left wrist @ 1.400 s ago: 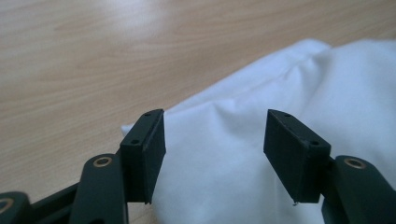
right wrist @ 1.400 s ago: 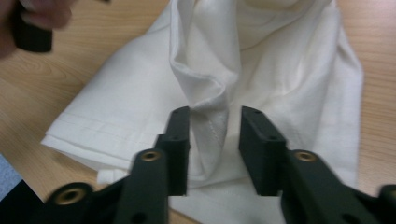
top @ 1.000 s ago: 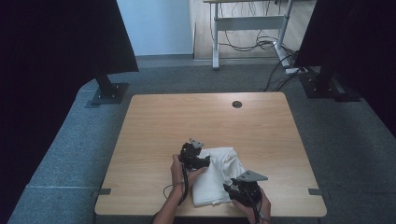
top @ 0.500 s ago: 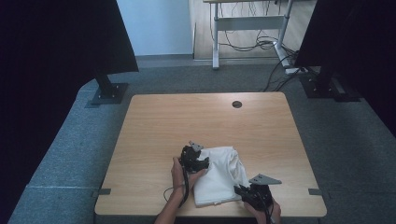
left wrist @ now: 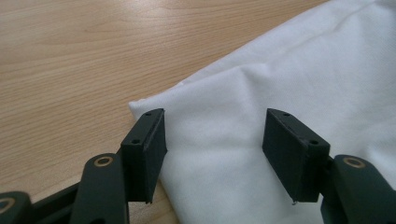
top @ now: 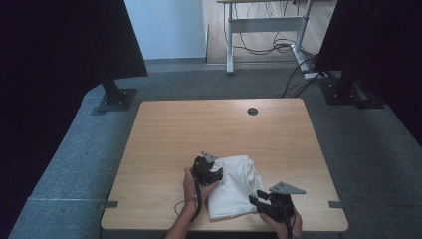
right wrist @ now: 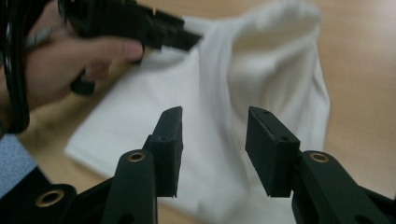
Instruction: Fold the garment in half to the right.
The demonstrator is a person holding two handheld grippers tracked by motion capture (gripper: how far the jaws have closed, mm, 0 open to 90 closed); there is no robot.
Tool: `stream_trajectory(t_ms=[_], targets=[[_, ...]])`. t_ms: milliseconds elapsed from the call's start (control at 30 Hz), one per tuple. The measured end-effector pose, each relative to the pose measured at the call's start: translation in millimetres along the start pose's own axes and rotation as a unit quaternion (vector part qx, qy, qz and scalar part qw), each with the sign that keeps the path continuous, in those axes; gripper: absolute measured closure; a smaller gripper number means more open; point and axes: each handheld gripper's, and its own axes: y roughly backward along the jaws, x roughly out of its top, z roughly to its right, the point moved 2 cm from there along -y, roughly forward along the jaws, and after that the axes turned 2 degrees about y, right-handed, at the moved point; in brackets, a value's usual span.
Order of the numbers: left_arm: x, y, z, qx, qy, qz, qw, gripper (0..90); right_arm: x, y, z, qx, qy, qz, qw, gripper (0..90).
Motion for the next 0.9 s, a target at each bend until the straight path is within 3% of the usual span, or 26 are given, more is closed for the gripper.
stream_trajectory(t_ms=[33,133,200,300,433,600,733,833,900], targets=[[-0.1,0.1,0.1,0.0,0.0,0.0,1.0,38.8,16.5,-12.2,0.1,-0.01,0.011,-0.003,0.9999,57.1],[-0.6,0.0,0.1,0.0,0.0,0.003,1.0,38.9,30.3,-27.8,6.3,-0.037,0.02,-0.017,0.999,65.3],[-0.8,-0.1,0.1,0.0,-0.001,0.005,1.0,38.9,33.8,-39.6,16.2,-0.046,0.009,-0.034,0.9983,74.0],[-1.3,-0.1,-0.5,-0.002,-0.003,0.006,1.0,38.8,26.1,-47.5,31.1,-0.06,-0.002,-0.053,0.9968,82.4],[-1.3,-0.1,-0.2,0.0,-0.005,0.006,1.0,38.7,8.9,-53.9,38.2,-0.058,-0.001,-0.077,0.9954,83.9],[0.6,-0.1,0.0,0.003,-0.01,0.004,0.9999,36.0,4.4,-49.3,37.2,-0.063,0.007,-0.067,0.9957,80.4],[5.2,12.5,-2.9,-0.016,-0.009,0.02,0.9996,32.9,7.9,-34.0,29.0,-0.082,0.038,-0.051,0.9946,71.9],[6.5,33.2,-4.1,-0.04,-0.014,0.032,0.9986,32.4,16.5,-20.8,14.2,-0.078,0.082,-0.015,0.9935,65.1],[2.8,48.1,-1.9,-0.061,-0.021,0.034,0.9973,32.6,22.3,-19.0,3.3,-0.06,0.118,-0.003,0.9912,62.1]])
